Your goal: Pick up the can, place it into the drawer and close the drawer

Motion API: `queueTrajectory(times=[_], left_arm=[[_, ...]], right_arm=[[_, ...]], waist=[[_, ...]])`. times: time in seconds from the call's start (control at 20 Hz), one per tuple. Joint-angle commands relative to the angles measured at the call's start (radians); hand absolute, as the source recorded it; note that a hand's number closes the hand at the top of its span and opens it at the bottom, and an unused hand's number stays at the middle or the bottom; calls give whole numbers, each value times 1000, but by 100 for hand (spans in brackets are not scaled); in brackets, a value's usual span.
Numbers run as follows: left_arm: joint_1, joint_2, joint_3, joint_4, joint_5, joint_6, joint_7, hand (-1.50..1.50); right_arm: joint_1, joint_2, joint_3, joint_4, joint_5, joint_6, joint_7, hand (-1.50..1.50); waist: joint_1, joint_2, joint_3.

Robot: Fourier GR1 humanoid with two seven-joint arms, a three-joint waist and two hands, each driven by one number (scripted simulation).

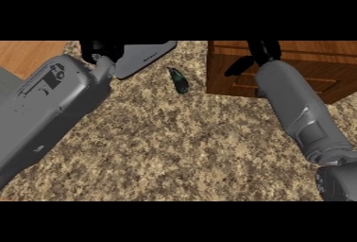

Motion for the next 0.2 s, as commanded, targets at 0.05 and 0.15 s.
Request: queueTrajectory(times=[0.05,0.15], left_arm=[[11,-10,5,-3,-11,6,-8,-150],[20,23,18,-20,-2,-15,14,-150]], right_arm=[[-64,13,-144,-29,-157,54,-33,-150],[-64,5,-165,-27,-179,66,-48,-150]], waist=[[-3,-11,-6],[5,-12,-7]])
